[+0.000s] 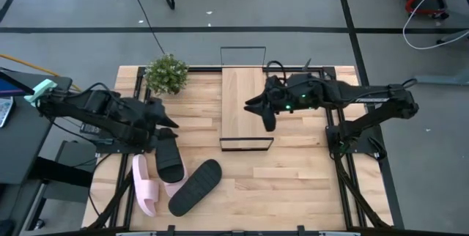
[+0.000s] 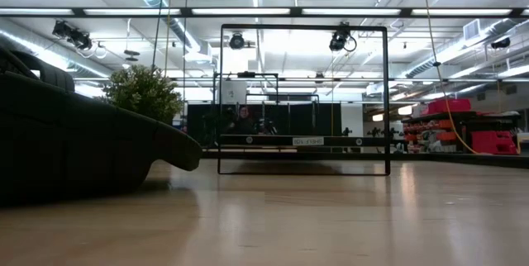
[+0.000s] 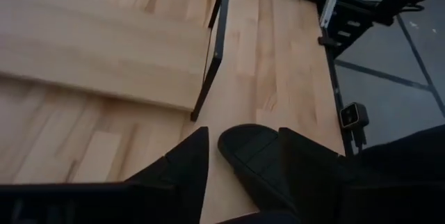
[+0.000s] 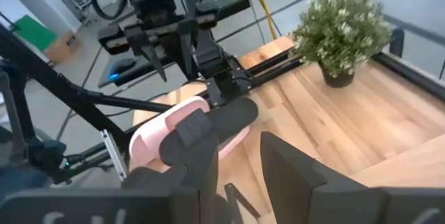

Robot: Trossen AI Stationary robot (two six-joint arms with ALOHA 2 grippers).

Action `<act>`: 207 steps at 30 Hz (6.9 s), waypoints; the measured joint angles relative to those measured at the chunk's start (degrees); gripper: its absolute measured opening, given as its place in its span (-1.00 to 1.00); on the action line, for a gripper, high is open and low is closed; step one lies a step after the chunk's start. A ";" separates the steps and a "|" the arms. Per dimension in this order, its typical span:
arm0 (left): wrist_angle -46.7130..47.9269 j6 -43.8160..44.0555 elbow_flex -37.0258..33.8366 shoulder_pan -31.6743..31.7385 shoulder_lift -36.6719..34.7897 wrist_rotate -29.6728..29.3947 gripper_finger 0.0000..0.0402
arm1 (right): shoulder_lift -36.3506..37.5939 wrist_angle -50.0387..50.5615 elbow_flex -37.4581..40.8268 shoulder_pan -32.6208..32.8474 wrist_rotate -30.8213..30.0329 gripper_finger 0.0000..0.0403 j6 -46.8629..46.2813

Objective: Pick and place slides into the shelf
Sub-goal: Put the left black slipper on the shelf

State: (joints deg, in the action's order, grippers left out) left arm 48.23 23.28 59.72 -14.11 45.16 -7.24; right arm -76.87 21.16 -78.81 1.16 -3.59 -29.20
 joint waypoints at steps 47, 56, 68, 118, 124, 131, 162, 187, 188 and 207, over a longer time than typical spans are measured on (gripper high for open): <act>8.83 1.33 -22.64 9.23 -2.14 28.93 -0.45 | -7.44 -5.39 0.00 2.90 2.05 -0.43 -0.78; 2.51 -2.13 -26.43 19.17 -2.04 44.94 -0.45 | -7.44 -5.39 0.00 3.66 2.04 -0.43 -1.28; 2.60 -5.40 -26.43 21.73 -2.03 49.48 -0.45 | -7.44 -5.37 0.00 4.75 2.00 -0.43 -2.26; 3.82 -10.83 -30.21 30.40 11.48 66.93 -0.22 | -7.45 -5.33 0.00 4.27 1.95 -0.43 -4.14; 0.18 -10.63 -30.21 28.61 11.48 68.47 -0.88 | -7.46 -5.22 0.00 4.27 1.94 -0.43 -4.14; -6.88 -4.31 -27.36 28.25 9.53 68.37 -0.94 | -7.44 -4.70 0.00 4.27 1.94 -0.43 -4.25; -45.87 33.17 -1.96 26.92 28.29 31.12 -0.94 | 12.93 20.75 0.02 4.58 -9.25 -0.43 4.34; -37.23 25.61 23.12 27.32 61.13 36.81 -0.94 | 16.64 38.99 0.36 4.58 -12.19 -0.43 12.90; -37.27 24.43 23.12 27.28 61.56 37.33 -0.94 | 16.70 39.34 0.60 4.58 -12.50 -0.43 13.27; -42.18 22.01 23.23 23.75 63.89 37.71 -0.94 | 16.84 40.26 1.38 2.06 -12.03 -0.43 21.90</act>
State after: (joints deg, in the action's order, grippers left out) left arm 6.04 45.29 82.95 9.64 109.05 30.46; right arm -60.03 61.42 -77.43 3.22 -15.62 -7.30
